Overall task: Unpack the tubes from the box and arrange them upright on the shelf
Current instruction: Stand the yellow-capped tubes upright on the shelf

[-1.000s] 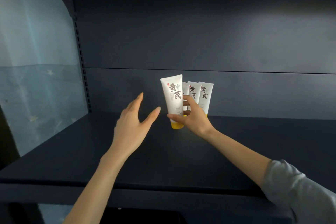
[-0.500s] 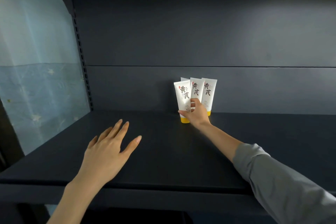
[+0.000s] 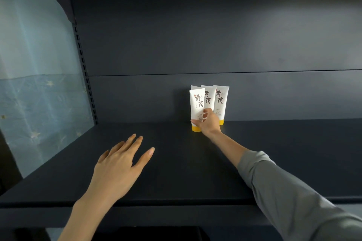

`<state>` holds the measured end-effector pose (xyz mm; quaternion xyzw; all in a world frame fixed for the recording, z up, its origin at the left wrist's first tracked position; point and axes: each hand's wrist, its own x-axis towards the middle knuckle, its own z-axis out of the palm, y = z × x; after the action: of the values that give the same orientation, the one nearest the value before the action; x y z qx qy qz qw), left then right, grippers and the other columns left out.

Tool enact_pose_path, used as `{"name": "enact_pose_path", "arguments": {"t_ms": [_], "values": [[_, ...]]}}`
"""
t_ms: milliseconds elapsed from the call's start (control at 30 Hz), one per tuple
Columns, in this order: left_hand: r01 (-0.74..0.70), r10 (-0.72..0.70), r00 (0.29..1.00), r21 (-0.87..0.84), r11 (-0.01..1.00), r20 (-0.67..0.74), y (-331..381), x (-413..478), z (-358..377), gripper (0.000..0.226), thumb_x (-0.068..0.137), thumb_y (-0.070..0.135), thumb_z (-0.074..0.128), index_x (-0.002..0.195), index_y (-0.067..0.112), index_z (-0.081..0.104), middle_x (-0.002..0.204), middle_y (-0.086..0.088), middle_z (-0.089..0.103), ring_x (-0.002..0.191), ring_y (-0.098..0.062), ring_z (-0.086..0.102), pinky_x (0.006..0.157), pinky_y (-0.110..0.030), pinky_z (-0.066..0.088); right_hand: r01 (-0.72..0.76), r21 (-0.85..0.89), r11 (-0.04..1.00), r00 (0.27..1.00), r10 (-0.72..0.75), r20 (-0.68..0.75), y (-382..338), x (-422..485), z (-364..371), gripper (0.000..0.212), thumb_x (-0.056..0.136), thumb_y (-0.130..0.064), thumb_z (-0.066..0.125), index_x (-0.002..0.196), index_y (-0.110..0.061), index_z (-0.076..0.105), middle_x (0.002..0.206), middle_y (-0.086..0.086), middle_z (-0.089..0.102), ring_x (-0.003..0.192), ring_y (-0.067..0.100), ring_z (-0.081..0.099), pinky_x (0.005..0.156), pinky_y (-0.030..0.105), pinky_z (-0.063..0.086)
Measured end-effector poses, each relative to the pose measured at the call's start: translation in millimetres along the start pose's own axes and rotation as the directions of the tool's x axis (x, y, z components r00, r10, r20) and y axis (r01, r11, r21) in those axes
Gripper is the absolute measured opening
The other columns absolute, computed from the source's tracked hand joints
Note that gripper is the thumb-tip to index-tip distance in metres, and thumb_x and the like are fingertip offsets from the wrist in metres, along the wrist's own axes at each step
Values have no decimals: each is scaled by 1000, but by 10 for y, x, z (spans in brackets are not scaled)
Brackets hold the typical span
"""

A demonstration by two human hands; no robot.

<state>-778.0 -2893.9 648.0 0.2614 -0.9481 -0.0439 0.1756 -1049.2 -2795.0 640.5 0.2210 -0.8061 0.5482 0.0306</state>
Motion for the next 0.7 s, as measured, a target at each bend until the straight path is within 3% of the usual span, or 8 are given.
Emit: {"name": "enact_pose_path", "arguments": {"t_ms": [133, 233, 367, 500, 700], "values": [[-24, 24, 999, 14, 1000, 25, -5, -26, -31, 75, 82, 70, 8, 149, 36, 10, 157, 16, 11, 144, -9, 16, 116, -35, 16, -16, -2, 1000, 1000, 16, 12, -17, -86, -89, 60, 85, -22, 69, 134, -8, 38, 133, 9, 48, 122, 26, 49, 92, 30, 44], [-53, 53, 998, 11, 999, 47, 26, -19, -58, 79, 79, 72, 4, 149, 36, 9, 157, 16, 9, 145, -10, 14, 117, -36, 14, 68, -229, 971, 997, -55, 60, -35, -216, -286, 65, 93, -36, 56, 145, -11, 27, 146, 8, 36, 129, 28, 42, 94, 36, 40], [-117, 116, 992, 12, 993, 49, 114, 65, -84, 79, 80, 71, 4, 150, 33, 8, 158, 13, 6, 145, -12, 13, 117, -39, 14, 178, -598, 782, 982, -100, 160, 5, -510, -716, 73, 94, -56, 41, 151, -22, 11, 158, 2, 17, 143, 29, 19, 108, 56, 29], [-179, 177, 982, 14, 984, 62, 298, 111, -24, 75, 86, 69, 8, 151, 31, 5, 159, 10, 4, 146, -14, 11, 117, -40, 13, 146, -744, 652, 988, -55, 146, 82, -916, -1186, 76, 92, -66, 26, 152, -25, 5, 160, 0, 5, 147, 24, 4, 116, 54, 10], [-285, 285, 958, -22, 958, -13, 648, 62, 2, 70, 90, 65, 15, 150, 30, 16, 158, 10, 16, 144, -14, 18, 116, -40, 15, 73, -848, 525, 995, -94, 27, 226, -1610, -1884, 75, 90, -68, 18, 152, -27, 10, 160, -6, 2, 148, 19, 2, 117, 51, 4]]}}
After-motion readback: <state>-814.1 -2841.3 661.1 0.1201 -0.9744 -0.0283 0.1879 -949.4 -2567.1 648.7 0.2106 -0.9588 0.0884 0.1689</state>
